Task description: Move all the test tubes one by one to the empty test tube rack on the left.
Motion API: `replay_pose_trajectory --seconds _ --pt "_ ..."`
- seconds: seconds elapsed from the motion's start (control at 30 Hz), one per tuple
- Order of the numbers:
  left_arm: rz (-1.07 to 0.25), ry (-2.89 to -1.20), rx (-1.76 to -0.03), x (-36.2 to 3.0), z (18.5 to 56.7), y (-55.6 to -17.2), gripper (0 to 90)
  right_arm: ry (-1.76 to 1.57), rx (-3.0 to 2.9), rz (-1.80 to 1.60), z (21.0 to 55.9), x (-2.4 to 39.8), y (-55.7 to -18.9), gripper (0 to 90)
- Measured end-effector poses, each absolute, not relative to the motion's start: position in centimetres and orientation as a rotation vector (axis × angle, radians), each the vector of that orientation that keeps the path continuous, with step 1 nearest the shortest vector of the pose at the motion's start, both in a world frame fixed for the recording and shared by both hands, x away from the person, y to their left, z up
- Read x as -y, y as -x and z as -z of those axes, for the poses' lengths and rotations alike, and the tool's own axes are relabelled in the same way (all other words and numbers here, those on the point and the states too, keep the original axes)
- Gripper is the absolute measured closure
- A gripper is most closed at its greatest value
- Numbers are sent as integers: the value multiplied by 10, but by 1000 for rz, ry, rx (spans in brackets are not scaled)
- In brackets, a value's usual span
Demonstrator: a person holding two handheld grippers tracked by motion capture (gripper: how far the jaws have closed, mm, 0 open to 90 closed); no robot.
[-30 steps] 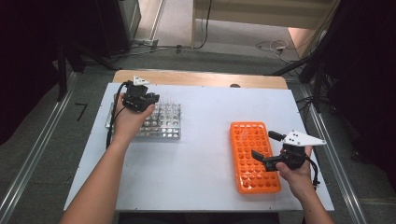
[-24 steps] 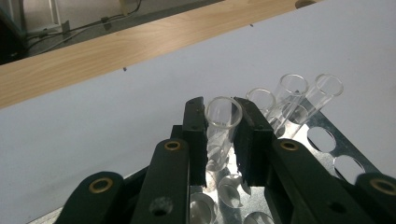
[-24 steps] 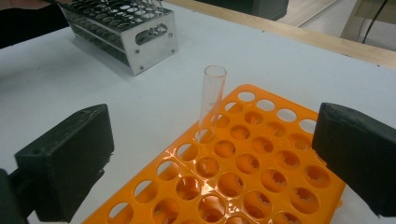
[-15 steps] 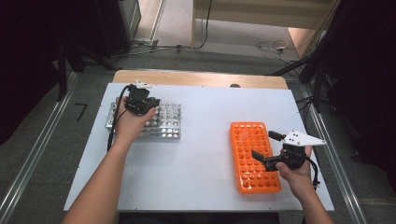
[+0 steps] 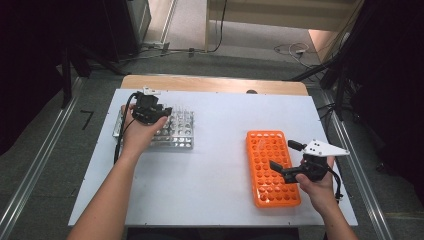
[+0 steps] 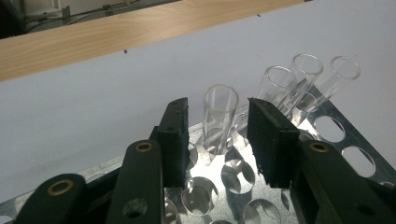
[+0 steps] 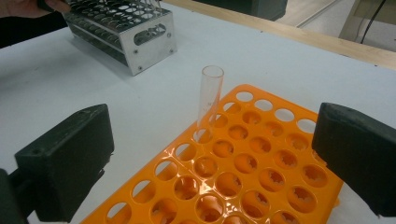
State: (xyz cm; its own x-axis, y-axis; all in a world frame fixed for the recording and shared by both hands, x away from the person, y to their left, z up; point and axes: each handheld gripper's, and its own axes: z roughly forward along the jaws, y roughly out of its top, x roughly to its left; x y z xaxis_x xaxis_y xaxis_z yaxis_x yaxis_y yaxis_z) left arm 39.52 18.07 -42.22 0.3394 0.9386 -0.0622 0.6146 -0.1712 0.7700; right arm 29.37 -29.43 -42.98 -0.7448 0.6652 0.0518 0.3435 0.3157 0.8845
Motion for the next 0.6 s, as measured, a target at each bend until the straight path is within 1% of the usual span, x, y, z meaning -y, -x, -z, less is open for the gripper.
replay_pose_trajectory --seconds 0.2,0.37,0.5,0.6 --pt "-590 -1834 -1369 -183 416 -388 476 -904 -2265 -1399 430 294 -294 0" --pt "-578 -1803 -1348 -185 413 -378 387 -905 -2266 -1397 430 294 -295 0" --pt "-567 -1779 -1346 -187 412 -368 287 -905 -2268 -1392 431 293 -295 0" --pt "-557 -1756 -1326 -187 411 -359 245 -903 -2269 -1387 431 293 -295 0"
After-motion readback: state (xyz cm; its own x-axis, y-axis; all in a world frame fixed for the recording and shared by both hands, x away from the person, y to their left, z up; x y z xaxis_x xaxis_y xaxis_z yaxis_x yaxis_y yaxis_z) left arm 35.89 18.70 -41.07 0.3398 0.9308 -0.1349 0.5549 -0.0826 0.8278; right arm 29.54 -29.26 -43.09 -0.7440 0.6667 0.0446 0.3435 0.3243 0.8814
